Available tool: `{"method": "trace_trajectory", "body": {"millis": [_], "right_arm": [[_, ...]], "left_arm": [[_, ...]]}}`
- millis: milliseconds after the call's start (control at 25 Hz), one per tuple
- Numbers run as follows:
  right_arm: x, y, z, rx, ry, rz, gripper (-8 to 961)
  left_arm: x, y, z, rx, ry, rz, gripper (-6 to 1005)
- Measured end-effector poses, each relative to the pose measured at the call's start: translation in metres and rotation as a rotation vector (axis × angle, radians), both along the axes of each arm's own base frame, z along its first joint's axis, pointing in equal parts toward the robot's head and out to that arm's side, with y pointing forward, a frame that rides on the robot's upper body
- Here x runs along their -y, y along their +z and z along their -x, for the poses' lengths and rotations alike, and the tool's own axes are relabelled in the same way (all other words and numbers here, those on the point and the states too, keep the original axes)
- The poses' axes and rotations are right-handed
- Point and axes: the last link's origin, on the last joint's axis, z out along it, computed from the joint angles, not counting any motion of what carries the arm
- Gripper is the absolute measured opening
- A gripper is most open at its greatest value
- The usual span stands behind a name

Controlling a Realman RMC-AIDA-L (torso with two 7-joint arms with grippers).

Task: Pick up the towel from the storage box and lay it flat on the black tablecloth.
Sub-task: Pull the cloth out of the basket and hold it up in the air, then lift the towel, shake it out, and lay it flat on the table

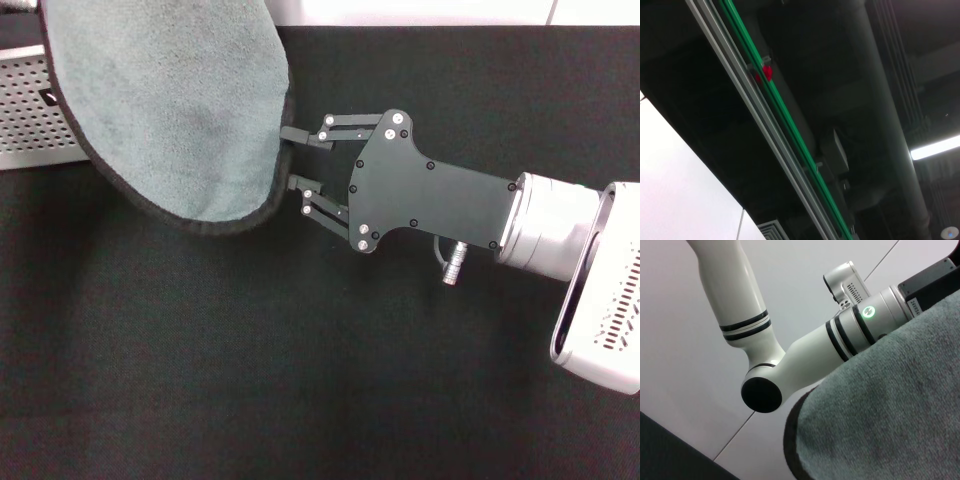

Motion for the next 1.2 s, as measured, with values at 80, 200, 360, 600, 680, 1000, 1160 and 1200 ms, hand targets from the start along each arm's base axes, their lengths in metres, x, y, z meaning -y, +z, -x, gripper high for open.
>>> {"method": "trace_trajectory", "body": {"millis": [80,200,360,600,680,1000,1160,1200], "right_arm": [[0.0,0.0,0.0,0.0,0.001,0.001,418],[0.0,0.0,0.0,0.0,0.001,0.001,320],[0.0,0.0,0.0,0.0,0.001,0.0,274],[-0.002,-0.001,0.003,0.006,0.006,-0.003,141],[-0.003,-0.001,0.003,0.006,0.005,-0.003,79],[0.0,0.003,0.003,-0.017,0.002,-0.007,6],[0.007,0.01,0.003,-0.052,-0.01,-0.02,7],[0.007,0.012,0.003,-0.059,-0.015,-0.023,7]], "left_arm": [[0.0,0.0,0.0,0.0,0.0,0.0,28],[0.0,0.0,0.0,0.0,0.0,0.0,28],[0.0,0.0,0.0,0.0,0.0,0.0,29],[-0.001,-0.002,0.002,0.017,0.011,0.015,30],[0.0,-0.003,0.004,0.024,0.017,0.019,30],[0.004,-0.004,0.029,0.068,0.115,0.023,31],[0.012,-0.007,0.059,0.113,0.234,0.024,32],[0.015,-0.01,0.067,0.119,0.27,0.033,32]]}}
